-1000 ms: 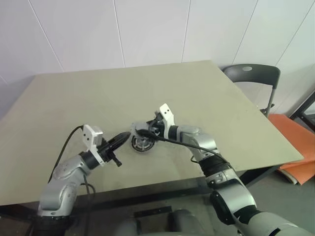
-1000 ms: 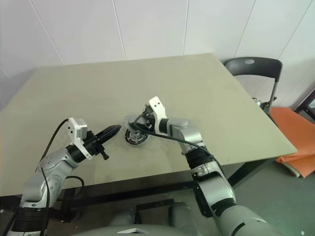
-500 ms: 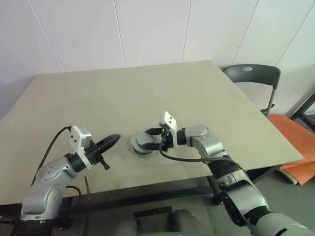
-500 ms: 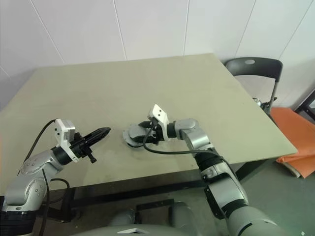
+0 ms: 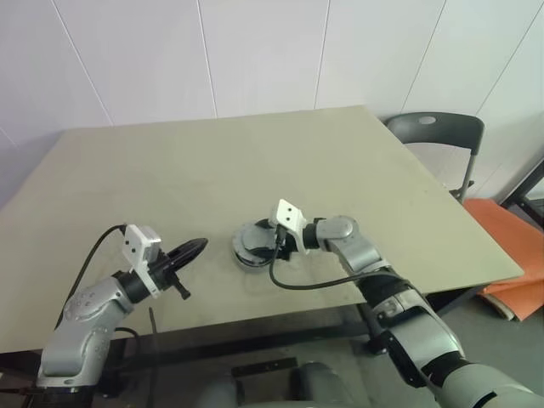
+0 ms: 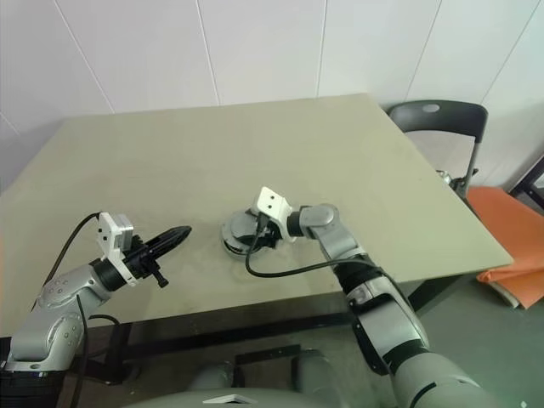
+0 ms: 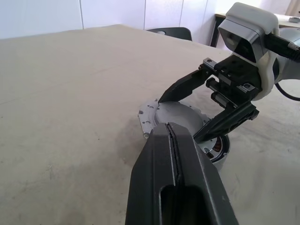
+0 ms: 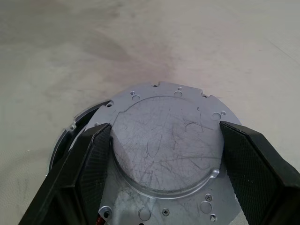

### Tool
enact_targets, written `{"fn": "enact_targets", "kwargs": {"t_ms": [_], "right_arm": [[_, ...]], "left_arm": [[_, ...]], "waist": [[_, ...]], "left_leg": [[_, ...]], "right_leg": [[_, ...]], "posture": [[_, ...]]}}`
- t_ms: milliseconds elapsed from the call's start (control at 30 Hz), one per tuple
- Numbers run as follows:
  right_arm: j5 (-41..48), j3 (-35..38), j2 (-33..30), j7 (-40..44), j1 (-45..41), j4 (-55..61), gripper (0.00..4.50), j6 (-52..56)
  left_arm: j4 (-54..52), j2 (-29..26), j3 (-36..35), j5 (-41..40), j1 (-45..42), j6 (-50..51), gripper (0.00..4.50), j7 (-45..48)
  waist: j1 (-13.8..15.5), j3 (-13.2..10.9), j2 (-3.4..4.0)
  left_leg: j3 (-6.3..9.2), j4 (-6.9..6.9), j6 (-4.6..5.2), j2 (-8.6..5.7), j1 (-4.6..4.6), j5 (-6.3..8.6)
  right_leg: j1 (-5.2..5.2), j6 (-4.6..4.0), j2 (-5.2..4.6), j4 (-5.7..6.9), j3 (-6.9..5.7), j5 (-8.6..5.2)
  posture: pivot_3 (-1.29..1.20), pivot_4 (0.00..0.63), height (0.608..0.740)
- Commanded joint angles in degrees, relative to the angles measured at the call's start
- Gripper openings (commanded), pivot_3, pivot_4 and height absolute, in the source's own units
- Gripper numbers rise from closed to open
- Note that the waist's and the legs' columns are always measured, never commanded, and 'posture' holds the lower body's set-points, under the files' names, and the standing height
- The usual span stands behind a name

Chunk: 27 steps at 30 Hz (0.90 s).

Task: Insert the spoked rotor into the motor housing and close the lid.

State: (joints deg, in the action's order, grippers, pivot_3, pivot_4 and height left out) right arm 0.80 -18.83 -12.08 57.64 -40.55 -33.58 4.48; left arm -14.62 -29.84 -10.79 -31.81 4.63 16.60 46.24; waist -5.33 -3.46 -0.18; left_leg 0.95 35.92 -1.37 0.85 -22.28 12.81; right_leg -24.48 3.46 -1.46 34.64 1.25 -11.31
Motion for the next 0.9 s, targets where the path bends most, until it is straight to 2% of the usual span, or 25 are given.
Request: {"fn": "enact_targets", "kwargs": {"t_ms": [33, 133, 267, 667, 900], "right_arm": [[2.9, 2.5, -0.6, 3.1, -2.1, 0.5, 3.24, 2.6], [7.7, 5.0, -0.1, 6.8, -2.4, 2.5, 3.24, 7.5], [5.9, 3.1, -1.6, 9.3, -1.8, 3.4, 3.24, 7.3], [-4.4, -2.5, -2.6, 3.3, -1.2, 0.3, 3.24, -1.1], [0.6, -1.2, -2.9, 10.1, -0.7, 3.3, 3.24, 5.5]], "left_arm": [[-0.6, -0.6, -0.2, 0.2, -0.8, -0.7, 0.0, 0.6], [-0.5, -0.6, -0.2, 0.2, -0.9, -0.6, 0.0, 0.8], [-1.3, -0.7, 0.2, 0.0, -0.6, -0.3, 0.0, 1.4], [-0.5, -3.9, 2.5, 6.6, 1.2, -4.4, 0.0, 3.8], [0.6, -3.3, 1.6, 5.8, 0.8, -4.8, 0.0, 4.0]], "waist": [[0.1, 0.0, 0.0], [0.1, 0.0, 0.0], [0.0, 0.0, 0.0], [-0.1, 0.0, -0.03], [0.0, 0.0, -0.04]], "left_leg": [[0.0, 0.03, 0.0, 0.0, 0.0, 0.0], [0.0, 0.12, 0.0, -0.01, 0.0, 0.0], [0.0, 0.14, 0.0, -0.02, 0.03, 0.0], [-0.03, 0.22, -0.14, -0.02, 0.23, 0.08], [-0.01, 0.2, -0.19, -0.01, 0.46, 0.12]], "right_leg": [[0.01, 0.0, -0.01, 0.02, 0.0, 0.0], [0.02, 0.0, -0.04, 0.1, 0.0, 0.0], [-0.02, 0.0, -0.03, 0.24, 0.01, -0.01], [0.09, 0.0, -0.08, 0.36, 0.02, -0.02], [0.28, 0.0, -0.11, 0.36, 0.0, -0.02]], "posture": [[0.0, 0.0, 0.74], [0.0, 0.0, 0.74], [0.0, 0.0, 0.74], [0.0, 0.0, 0.74], [0.0, 0.0, 0.74]]}}
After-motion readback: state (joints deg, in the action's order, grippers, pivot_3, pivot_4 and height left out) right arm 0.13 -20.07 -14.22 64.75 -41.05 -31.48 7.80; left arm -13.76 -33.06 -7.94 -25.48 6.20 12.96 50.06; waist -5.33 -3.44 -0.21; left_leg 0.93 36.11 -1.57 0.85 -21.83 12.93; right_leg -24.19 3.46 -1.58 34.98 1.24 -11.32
